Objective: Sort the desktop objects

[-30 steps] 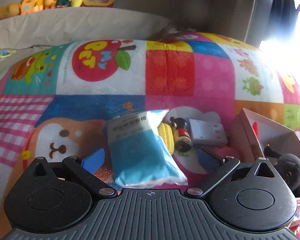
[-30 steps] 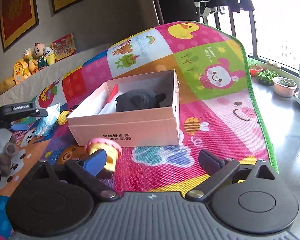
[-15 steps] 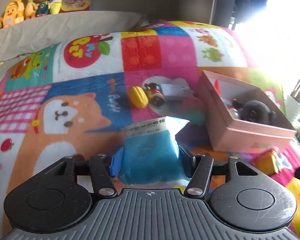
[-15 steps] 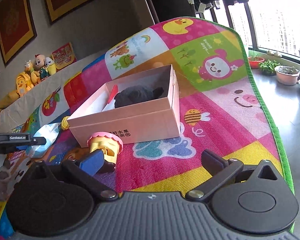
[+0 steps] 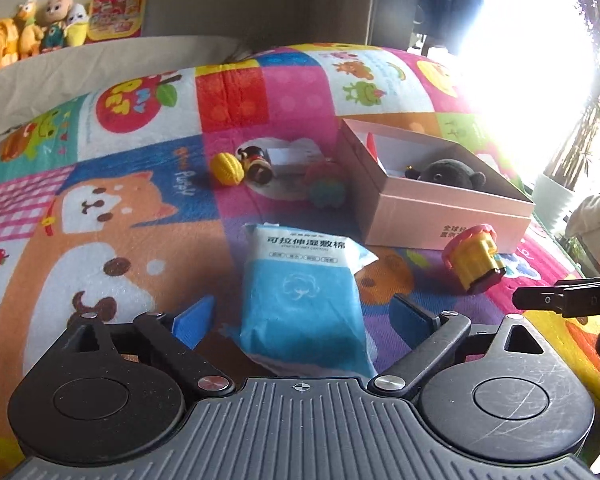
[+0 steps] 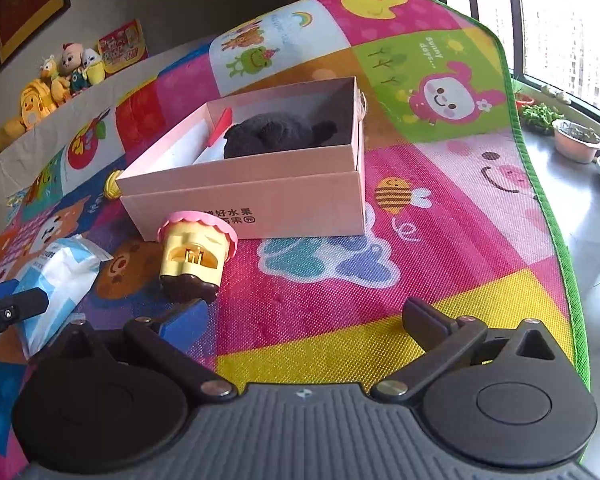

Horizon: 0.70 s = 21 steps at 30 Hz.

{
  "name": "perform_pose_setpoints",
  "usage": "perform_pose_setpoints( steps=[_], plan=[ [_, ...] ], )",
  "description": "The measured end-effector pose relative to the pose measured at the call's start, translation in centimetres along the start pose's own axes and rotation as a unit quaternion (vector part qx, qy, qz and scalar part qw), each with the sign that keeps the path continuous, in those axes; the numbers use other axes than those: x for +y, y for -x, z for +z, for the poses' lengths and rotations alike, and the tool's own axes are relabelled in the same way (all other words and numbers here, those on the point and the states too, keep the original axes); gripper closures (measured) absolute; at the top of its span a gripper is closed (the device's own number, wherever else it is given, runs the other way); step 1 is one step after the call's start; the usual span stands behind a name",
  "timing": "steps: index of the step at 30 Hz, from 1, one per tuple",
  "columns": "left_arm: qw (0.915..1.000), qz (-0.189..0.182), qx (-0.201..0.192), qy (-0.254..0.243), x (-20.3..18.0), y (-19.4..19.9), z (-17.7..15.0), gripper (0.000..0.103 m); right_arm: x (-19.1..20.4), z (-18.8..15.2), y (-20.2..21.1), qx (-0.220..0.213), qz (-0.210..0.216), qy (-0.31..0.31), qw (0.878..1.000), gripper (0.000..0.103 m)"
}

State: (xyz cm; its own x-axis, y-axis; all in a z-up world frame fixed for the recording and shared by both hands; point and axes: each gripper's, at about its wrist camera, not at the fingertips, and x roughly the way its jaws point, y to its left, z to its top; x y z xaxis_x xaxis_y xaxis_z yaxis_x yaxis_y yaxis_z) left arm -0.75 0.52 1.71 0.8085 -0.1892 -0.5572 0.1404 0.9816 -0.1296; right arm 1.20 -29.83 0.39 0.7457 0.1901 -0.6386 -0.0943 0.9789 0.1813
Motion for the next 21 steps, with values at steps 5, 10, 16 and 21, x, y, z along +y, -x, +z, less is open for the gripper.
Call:
perform_pose_setpoints(
  steps=[5, 10, 16, 21],
  plan=[
    [0.9999, -0.008, 0.000, 0.010, 0.4, 0.0, -0.4, 0.002, 1.5, 2.3, 1.4, 0.009, 0.070, 0.009, 0.997, 0.000],
    [1.0000, 0.000, -0.008, 0.003, 0.1, 0.2, -0.7, 0.002, 4.5, 6.3, -1.3, 0.062, 0.082, -0.009, 0.995, 0.026],
    [0.9998, -0.003, -0.018, 0.007, 0.2, 0.5, -0.8, 0.001, 5.6, 6.8, -3.9, 0.102, 0.084, -0.008, 0.991, 0.048],
    [0.9994, -0.008, -0.010, 0.031, 1.0, 0.1, -0.7, 0.001, 5.4, 4.1, 0.4, 0.047, 0.100, 0.055, 0.992, 0.048]
  ],
)
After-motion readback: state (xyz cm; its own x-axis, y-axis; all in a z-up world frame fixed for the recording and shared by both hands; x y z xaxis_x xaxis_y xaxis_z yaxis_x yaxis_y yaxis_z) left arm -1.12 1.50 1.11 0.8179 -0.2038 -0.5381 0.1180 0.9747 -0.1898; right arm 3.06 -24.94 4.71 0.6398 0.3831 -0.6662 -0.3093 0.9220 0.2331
